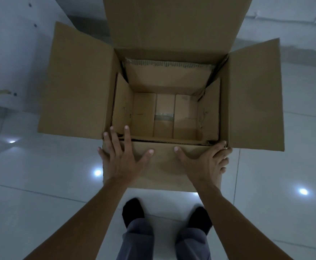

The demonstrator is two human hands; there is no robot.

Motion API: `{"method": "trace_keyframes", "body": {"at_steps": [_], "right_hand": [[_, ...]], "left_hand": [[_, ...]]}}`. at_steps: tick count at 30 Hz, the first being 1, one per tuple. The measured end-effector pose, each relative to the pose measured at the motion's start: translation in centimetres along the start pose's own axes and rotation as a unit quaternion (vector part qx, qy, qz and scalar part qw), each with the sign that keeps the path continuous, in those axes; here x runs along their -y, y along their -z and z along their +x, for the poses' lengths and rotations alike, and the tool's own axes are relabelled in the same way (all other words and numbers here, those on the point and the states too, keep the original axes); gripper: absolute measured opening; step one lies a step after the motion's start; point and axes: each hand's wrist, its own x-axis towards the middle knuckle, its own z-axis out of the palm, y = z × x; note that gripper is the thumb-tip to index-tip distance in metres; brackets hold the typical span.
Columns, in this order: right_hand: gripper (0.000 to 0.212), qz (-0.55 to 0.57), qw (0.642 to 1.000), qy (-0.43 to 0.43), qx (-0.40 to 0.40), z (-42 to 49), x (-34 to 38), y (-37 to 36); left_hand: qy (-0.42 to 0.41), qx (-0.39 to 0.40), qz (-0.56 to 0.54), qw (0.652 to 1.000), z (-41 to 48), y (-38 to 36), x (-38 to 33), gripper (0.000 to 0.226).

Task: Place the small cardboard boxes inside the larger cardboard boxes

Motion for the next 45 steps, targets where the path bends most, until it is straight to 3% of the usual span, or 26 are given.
{"method": "trace_keyframes", "body": {"at_steps": [9, 16, 27, 34, 39, 45], "right_hand": [[0.149, 0.02, 1.0, 0.007, -0.01, 6.0, 11.3, -1.3], [0.15, 0.022, 0.999, 0.011, -0.028, 8.3, 15.7, -2.2], [0.146, 0.037, 0.999, -0.008, -0.031, 10.4, 21.7, -2.8], [0.143, 0.036, 0.999, -0.015, -0.029, 10.2, 21.8, -2.9], [0.107, 0.036, 0.999, 0.032, 0.008, 9.6, 20.1, -1.4], [0.078, 0.048, 0.992, 0.116, 0.007, 5.2, 16.3, 3.8]], "left_hand": [[-0.008, -0.053, -0.016, 0.998, 12.6, 3.3, 1.7, 0.103], [-0.022, -0.069, -0.016, 0.997, 17.7, 4.8, 2.4, 0.104], [-0.052, -0.038, -0.026, 0.998, 24.8, 8.5, 3.1, 0.107], [-0.041, 0.049, -0.021, 0.998, 25.3, 9.9, 3.1, 0.11], [-0.024, 0.065, -0.007, 0.998, 23.1, 12.1, 2.6, 0.084], [-0.055, 0.039, -0.155, 0.986, 15.0, 15.9, -0.5, 0.066]]}}
